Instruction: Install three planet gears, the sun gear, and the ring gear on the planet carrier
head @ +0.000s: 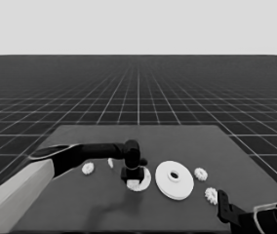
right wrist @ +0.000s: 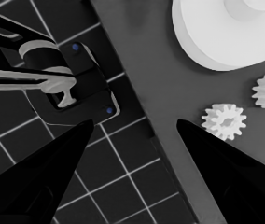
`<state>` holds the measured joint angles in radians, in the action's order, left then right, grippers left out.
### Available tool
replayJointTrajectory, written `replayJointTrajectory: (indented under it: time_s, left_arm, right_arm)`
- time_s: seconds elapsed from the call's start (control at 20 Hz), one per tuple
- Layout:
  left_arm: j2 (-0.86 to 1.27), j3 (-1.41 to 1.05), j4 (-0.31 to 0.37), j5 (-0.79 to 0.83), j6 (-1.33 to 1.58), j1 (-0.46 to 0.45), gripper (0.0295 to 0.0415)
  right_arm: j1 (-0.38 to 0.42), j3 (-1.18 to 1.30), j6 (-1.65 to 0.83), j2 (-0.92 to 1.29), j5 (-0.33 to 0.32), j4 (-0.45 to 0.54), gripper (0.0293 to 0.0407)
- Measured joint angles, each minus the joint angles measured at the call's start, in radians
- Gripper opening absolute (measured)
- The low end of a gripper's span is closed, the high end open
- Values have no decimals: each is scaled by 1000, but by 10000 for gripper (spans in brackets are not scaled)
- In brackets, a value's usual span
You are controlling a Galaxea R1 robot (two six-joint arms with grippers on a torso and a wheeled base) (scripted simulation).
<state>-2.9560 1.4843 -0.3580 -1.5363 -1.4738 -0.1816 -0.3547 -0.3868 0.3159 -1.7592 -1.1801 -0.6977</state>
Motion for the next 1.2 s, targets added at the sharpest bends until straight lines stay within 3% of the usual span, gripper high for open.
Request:
replayJointTrajectory:
  time_s: [0.1,0.2,0.25,0.6,0.75,1.1,1.2]
  left_arm:
    - [0,1,-1,1,1,-2,312]
    - [0,2,-2,1,1,-2,372]
    - [0,2,-2,1,1,-2,381]
    - [0,2,-2,1,1,-2,385]
    - [17,-86,129,-30,-62,132,385]
    - [18,-95,166,-30,-70,168,385]
    - [398,-170,205,35,280,197,385]
  right_arm:
    - [0,0,0,0,0,0,385]
    - [0,0,0,0,0,0,385]
    - [0,0,0,0,0,0,385]
    - [0,0,0,0,0,0,385]
    - [0,0,0,0,0,0,385]
    - [0,0,0,0,0,0,385]
    - [0,0,0,0,0,0,385]
